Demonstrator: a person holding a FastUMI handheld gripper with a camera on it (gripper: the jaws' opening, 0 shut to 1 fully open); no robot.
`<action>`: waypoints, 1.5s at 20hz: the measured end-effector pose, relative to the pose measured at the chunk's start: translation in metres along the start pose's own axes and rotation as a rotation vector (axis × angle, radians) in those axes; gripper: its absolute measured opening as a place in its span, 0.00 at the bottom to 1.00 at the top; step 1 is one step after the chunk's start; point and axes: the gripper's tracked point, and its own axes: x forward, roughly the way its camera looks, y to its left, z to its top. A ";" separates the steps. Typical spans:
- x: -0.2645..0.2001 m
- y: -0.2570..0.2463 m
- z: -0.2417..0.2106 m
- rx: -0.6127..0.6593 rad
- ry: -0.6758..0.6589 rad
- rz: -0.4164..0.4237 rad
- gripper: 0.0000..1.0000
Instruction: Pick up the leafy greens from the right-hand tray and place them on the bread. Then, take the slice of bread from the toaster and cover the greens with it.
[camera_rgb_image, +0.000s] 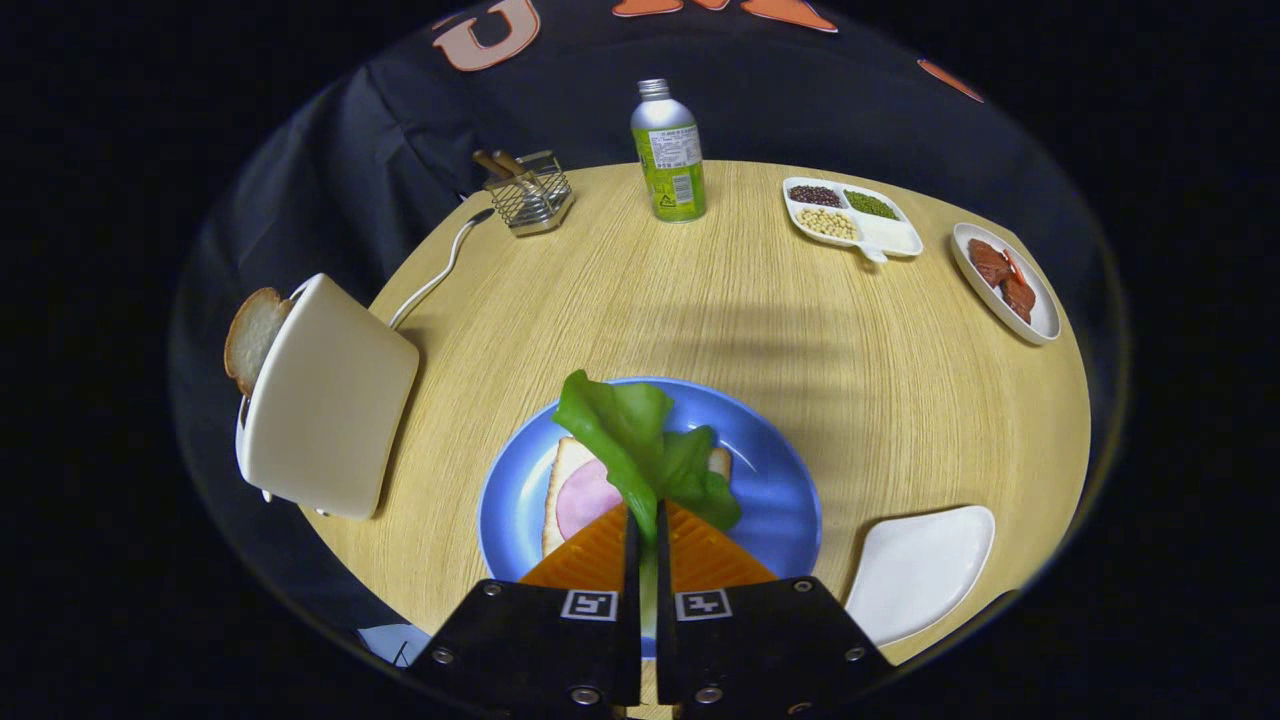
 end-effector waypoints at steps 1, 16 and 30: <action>0.001 0.004 0.001 -0.019 -0.009 -0.002 0.08; -0.044 0.087 0.028 -0.126 -0.052 0.057 0.70; -0.119 0.212 0.100 -0.159 -0.129 0.209 0.93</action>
